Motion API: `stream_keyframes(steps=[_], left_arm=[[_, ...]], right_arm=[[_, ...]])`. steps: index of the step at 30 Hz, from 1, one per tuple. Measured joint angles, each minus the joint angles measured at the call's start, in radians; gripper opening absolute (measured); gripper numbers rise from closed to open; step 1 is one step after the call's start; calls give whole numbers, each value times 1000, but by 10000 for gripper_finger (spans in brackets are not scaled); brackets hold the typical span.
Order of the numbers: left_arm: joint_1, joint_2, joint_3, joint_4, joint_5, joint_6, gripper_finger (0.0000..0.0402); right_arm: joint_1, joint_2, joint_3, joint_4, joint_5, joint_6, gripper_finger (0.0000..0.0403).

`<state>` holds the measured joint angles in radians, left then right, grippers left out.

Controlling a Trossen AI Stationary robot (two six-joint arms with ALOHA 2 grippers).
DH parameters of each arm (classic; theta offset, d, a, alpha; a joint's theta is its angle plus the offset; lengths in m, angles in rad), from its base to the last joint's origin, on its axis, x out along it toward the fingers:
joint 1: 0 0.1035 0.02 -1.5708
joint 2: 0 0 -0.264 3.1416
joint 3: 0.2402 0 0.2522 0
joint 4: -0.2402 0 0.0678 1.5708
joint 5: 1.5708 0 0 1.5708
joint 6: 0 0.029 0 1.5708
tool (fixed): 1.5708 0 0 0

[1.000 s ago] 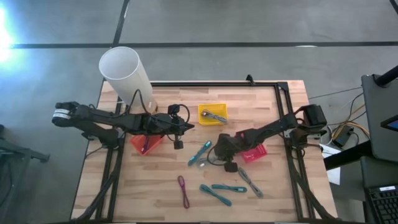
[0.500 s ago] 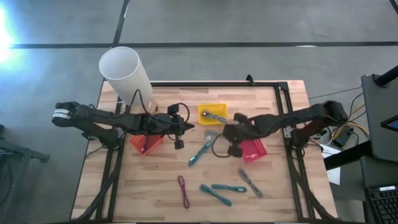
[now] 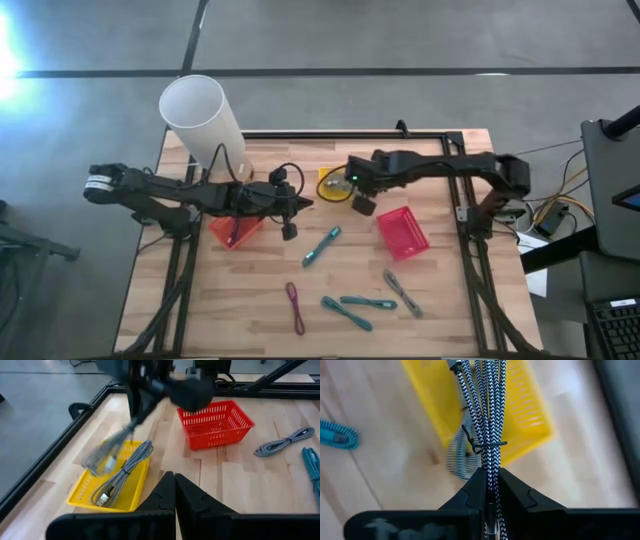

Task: Pick & Place USB Port
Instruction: Put the top white patterned charger cable into the yellow bin

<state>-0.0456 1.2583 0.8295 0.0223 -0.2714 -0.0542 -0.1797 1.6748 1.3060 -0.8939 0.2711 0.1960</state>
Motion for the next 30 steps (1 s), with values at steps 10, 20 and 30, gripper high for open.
stream_keyframes(steps=[10, 20, 30], left_arm=[[0, 0, 0, 0, 0, 2, 0], [0, 0, 0, -4, 0, 1, 0], [0, 0, -1, -17, 0, 1, 0]], right_arm=[[-36, 154, 95, -13, -38, -92, 34], [-73, 228, 147, -25, -134, -97, 34], [-77, 264, 149, -22, -138, -174, 87]])
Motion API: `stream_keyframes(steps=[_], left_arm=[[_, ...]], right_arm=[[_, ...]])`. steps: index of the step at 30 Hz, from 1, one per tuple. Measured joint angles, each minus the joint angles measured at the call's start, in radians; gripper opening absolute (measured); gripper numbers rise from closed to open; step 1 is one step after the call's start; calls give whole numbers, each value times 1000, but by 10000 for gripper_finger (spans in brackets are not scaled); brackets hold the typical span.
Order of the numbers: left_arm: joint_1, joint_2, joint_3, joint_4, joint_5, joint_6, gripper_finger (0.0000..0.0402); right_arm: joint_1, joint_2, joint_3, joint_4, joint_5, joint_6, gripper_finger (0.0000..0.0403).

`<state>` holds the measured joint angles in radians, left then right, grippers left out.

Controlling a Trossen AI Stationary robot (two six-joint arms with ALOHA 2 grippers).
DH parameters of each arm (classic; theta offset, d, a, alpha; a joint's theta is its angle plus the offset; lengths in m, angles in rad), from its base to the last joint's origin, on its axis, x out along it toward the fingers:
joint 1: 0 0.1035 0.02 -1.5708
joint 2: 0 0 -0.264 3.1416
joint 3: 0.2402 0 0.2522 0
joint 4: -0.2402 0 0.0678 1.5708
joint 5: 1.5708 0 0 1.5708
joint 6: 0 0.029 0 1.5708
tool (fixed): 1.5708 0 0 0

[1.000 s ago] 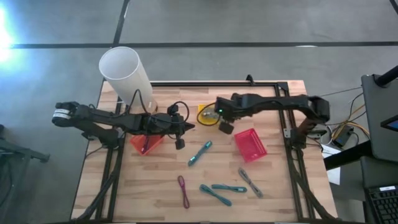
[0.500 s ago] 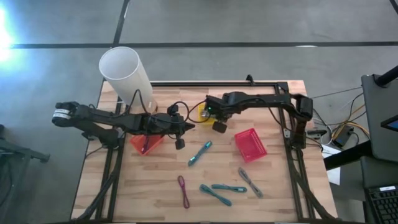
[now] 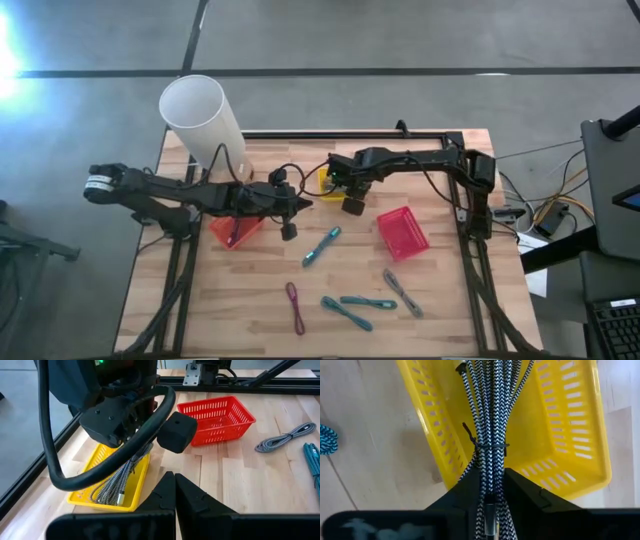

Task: Pick & Place USB Port
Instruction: Put the top white patterned charger cable into the yellow bin, then put the white patterned charger cable into the yellow bin

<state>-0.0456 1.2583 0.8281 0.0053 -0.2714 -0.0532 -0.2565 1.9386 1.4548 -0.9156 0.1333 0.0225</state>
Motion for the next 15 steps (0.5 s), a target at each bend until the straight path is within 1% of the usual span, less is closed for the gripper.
stream_keyframes(steps=[7, 12, 15], left_arm=[[0, 0, -3, 1, 0, 0, 0], [0, 0, -19, 0, 0, 0, 0], [0, 0, -24, 2, 0, 0, 0]], right_arm=[[12, -50, 27, -24, -1, 1, 131], [45, -123, 51, -41, -4, 36, 145], [84, -183, 47, -101, -5, 89, 149]])
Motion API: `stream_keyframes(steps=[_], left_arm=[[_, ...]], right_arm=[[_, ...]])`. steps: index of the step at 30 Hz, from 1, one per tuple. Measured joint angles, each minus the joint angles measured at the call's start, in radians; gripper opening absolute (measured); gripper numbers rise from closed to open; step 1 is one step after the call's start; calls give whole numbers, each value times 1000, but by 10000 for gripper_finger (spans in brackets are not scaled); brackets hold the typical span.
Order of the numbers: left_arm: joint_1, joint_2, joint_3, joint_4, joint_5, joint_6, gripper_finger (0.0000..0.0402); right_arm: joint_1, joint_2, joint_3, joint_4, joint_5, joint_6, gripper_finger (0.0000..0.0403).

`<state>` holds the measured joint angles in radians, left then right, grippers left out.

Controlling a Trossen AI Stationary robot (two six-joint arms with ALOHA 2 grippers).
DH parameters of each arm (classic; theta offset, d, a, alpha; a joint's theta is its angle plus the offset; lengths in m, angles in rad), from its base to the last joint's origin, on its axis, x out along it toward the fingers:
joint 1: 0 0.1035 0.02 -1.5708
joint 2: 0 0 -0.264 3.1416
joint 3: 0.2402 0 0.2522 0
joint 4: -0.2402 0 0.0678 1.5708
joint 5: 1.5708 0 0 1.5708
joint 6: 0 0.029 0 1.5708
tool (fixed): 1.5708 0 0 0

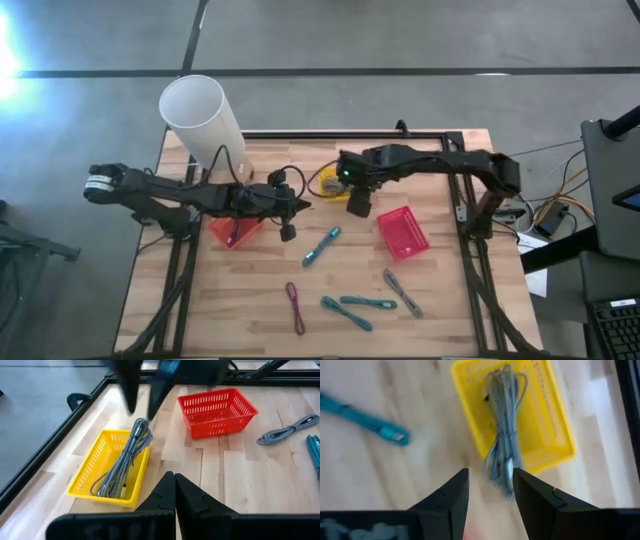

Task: Pick & Place USB Port
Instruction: Put the white patterned charger cable into the yellow bin

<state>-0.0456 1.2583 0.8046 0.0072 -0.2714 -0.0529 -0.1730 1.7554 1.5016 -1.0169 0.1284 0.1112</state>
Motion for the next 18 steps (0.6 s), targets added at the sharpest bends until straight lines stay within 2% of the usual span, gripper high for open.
stream_keyframes(steps=[3, 8, 12, 18], left_arm=[[0, 0, -1, 0, 0, 0, 0], [0, 0, -8, -3, 0, 0, 0], [0, 0, -8, 0, 0, -11, 0], [0, 0, -6, 0, 0, -32, 0]], right_arm=[[68, -60, -33, -54, -1, 73, 150], [247, -137, -118, -62, -40, 159, 150], [383, -176, -172, -61, -128, 372, 150], [517, -209, -274, -64, -145, 684, 151]])
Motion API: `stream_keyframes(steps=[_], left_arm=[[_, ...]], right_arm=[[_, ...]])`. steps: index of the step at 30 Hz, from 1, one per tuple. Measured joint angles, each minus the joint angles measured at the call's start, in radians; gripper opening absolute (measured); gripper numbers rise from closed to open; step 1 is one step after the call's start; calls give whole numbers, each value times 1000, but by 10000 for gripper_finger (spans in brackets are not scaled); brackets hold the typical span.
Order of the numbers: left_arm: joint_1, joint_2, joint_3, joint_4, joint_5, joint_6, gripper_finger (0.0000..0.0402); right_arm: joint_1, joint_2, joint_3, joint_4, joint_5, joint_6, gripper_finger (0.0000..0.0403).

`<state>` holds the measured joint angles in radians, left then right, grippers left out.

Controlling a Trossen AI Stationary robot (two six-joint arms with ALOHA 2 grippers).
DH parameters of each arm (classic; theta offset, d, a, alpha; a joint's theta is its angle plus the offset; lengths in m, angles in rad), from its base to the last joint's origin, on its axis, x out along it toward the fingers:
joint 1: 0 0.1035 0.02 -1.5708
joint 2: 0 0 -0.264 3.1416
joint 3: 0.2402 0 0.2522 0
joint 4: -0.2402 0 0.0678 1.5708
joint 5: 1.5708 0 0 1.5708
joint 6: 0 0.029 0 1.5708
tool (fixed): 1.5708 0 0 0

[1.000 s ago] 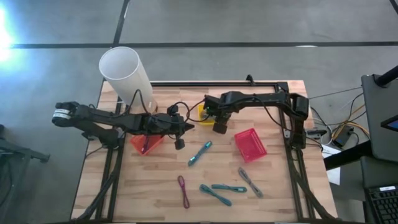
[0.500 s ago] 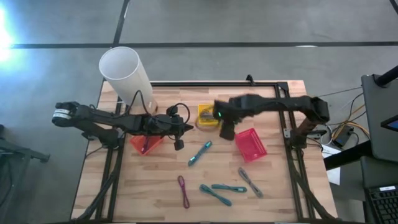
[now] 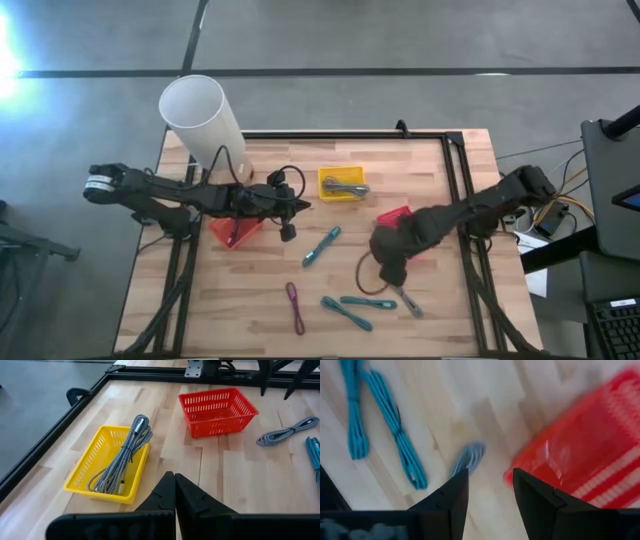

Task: Pick & Place USB Port
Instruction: Put the white patterned charger cable into the yellow bin

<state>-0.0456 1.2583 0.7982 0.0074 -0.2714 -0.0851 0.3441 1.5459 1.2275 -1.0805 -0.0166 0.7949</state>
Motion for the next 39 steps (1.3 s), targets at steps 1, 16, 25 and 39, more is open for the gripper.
stream_keyframes(steps=[1, 16, 25, 39], left_arm=[[0, 0, 0, 0, 0, 0, 0], [5, 0, 46, 26, -8, 7, 0], [6, 0, 54, 38, -9, 38, 0], [16, 0, 54, 38, -19, 107, 0]], right_arm=[[17, 0, -18, 3, -10, 40, 151], [206, 19, -219, 197, -127, 530, 151], [226, 19, -353, 458, -63, 583, 151], [228, 87, -415, 576, -1, 589, 148]])
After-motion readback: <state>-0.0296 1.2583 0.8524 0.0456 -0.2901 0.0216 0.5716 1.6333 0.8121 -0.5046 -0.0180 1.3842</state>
